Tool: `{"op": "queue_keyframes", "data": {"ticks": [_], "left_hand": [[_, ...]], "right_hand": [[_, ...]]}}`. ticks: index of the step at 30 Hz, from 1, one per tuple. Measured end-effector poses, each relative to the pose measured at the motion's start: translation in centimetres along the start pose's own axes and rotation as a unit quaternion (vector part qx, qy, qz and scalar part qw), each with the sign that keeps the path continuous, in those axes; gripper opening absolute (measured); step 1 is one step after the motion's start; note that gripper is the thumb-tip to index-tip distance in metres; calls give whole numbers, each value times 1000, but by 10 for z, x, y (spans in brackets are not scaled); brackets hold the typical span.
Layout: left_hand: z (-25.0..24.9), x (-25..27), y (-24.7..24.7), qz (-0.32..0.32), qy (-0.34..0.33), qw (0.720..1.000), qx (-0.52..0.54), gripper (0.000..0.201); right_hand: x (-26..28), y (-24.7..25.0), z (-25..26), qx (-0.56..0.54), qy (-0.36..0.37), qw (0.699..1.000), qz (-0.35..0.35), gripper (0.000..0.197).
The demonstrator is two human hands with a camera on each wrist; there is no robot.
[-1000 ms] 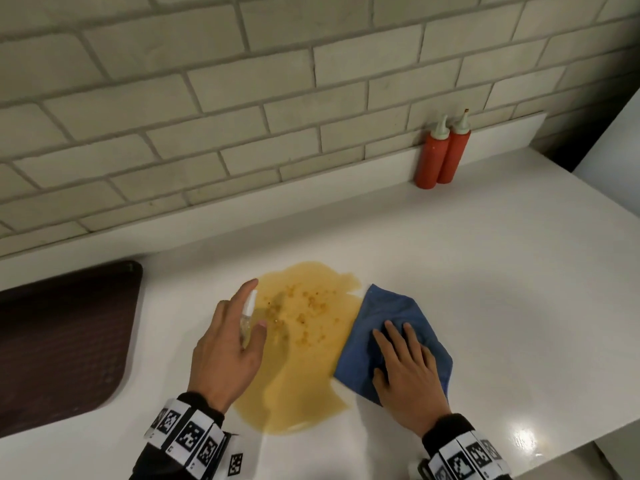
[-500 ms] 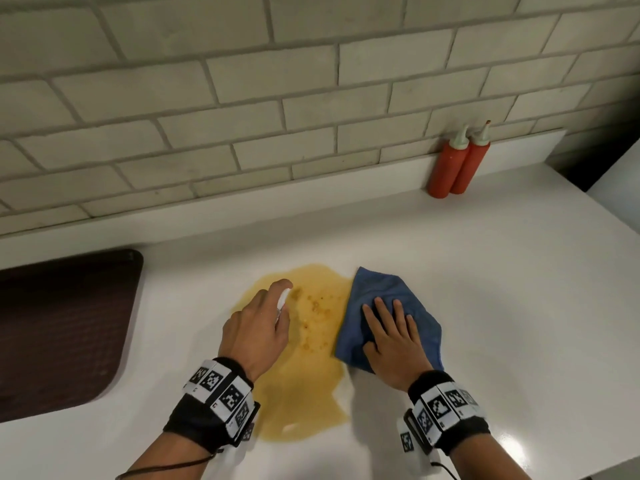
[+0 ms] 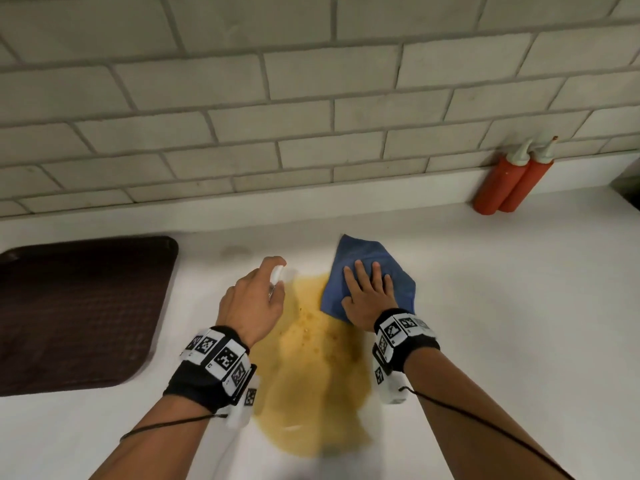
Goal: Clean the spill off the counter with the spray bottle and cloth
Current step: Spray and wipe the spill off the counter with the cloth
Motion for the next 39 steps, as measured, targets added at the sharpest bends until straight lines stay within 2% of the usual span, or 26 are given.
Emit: {"op": "queue_keyframes", "data": {"ticks": [4, 7, 9, 12, 14, 16, 18, 22, 26, 29, 31, 33, 35, 37, 39], "left_hand": [[22, 12, 16, -6, 26, 1000, 12, 37], [30, 27, 25, -10, 40, 999, 23, 38], [31, 39, 30, -16, 48, 998, 33, 38], [32, 55, 32, -26, 60, 996, 56, 41], [33, 62, 32, -31, 64, 995, 73, 45], [32, 65, 30, -36, 59, 994, 87, 49], [31, 66, 28, -45, 53, 993, 101, 50], [34, 67, 28, -55, 49, 986, 147, 47], [41, 71, 37, -55, 42, 986, 151, 48], [54, 79, 46, -65, 44, 987, 144, 51], [61, 88, 50, -71, 38, 986, 149, 52], [66, 98, 53, -73, 30, 985, 155, 53], [72, 107, 55, -74, 24, 984, 163, 53], [78, 114, 55, -70, 23, 983, 169, 52], [82, 119, 55, -66, 24, 982, 174, 53]], "right_hand": [[24, -18, 25, 20, 53, 998, 4, 67], [55, -36, 16, 35, 88, 996, 7, 79], [69, -37, -4, 33, 79, 996, -27, 78], [64, -35, -35, 39, 32, 999, 7, 83], [50, -25, -40, 31, 7, 1000, 2, 75], [33, -16, -28, 12, -4, 1000, -1, 66], [16, -8, -6, 4, 1, 1000, 0, 65], [1, -5, 58, 6, 44, 999, 17, 63], [39, -28, 112, 29, 116, 992, 26, 64], [72, -47, 115, 45, 151, 987, 24, 77], [78, -50, 97, 45, 136, 990, 16, 81], [70, -42, 73, 41, 89, 995, 6, 82], [56, -32, 51, 37, 29, 999, 1, 73], [44, -24, 48, 21, -9, 1000, 13, 65], [36, -21, 62, 9, -26, 1000, 14, 64]]}}
Point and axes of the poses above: each hand's wrist, its own x-axis away from the middle knuckle, its own y-axis out of the back of the hand, z = x × y, the point moved 8 cm from there along -x, towards the middle knuckle, and after that the axes turned 11 degrees about -y, right-handed, at the moved point
